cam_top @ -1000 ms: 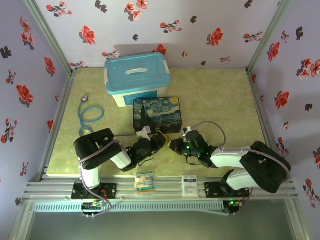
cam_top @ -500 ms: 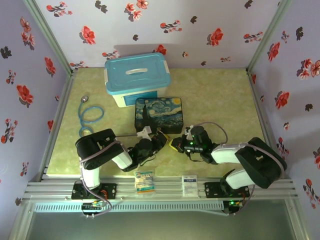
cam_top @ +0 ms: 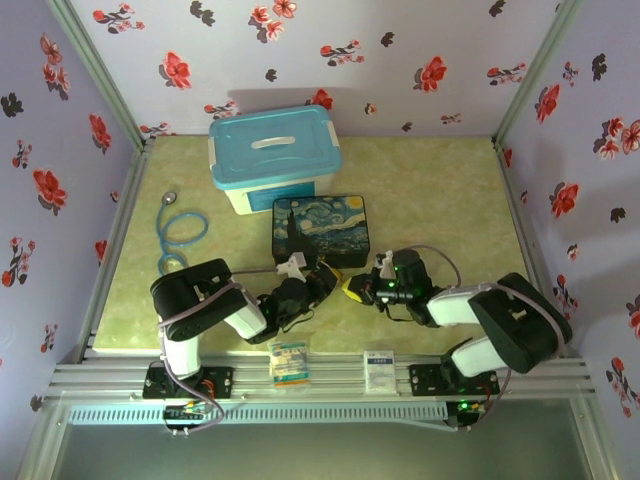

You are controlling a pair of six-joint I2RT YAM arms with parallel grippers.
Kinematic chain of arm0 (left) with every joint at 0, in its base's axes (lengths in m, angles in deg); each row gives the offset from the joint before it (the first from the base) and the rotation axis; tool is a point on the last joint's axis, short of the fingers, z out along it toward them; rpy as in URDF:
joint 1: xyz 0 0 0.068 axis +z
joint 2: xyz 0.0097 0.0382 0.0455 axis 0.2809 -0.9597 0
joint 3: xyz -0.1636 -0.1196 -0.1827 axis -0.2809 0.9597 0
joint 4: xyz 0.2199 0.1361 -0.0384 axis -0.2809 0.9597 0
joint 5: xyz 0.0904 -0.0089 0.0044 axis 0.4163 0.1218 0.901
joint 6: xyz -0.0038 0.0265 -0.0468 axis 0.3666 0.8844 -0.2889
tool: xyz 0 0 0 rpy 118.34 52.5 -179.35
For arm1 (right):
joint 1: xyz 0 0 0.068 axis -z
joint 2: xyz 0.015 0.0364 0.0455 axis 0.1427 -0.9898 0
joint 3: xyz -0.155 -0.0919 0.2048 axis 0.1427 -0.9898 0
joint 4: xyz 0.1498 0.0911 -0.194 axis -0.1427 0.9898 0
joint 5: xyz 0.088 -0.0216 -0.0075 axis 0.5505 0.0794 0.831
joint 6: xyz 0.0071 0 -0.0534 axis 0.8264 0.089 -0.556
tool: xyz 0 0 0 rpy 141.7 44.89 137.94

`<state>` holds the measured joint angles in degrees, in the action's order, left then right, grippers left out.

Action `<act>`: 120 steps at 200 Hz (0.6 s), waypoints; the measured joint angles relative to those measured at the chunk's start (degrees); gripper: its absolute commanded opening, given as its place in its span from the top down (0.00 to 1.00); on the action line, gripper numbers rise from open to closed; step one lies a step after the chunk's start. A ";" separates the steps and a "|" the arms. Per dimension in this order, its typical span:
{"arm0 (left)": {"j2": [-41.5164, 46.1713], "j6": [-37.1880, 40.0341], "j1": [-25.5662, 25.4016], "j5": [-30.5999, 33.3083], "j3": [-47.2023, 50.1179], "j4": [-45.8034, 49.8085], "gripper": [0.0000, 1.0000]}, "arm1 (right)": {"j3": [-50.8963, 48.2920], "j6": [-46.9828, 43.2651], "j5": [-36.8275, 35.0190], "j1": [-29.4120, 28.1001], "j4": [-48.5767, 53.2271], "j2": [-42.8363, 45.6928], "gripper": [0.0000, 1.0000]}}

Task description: Unlock a padlock with a key

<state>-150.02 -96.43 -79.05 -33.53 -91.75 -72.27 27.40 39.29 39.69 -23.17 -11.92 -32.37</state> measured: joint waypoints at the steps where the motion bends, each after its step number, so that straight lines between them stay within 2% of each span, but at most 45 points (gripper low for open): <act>1: 0.02 0.00 0.00 0.02 0.00 0.04 1.00 | -0.11 0.00 0.11 0.04 -0.46 -0.26 1.00; 64: 1.14 -0.39 0.00 2.56 0.11 2.32 1.00 | -1.73 3.48 5.14 1.11 -23.28 -14.88 1.00; 101: 2.23 -0.46 0.00 2.56 0.11 2.38 1.00 | -2.27 -2.62 5.18 1.14 -25.33 -15.15 1.00; 120: 2.32 -0.46 0.00 2.23 0.11 2.47 1.00 | -2.40 -7.13 4.85 1.11 -23.02 -13.49 1.00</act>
<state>-147.70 -96.89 -79.05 -31.30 -91.64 -69.80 25.00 32.16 44.54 -22.05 -34.93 -45.86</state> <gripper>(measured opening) 0.128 0.043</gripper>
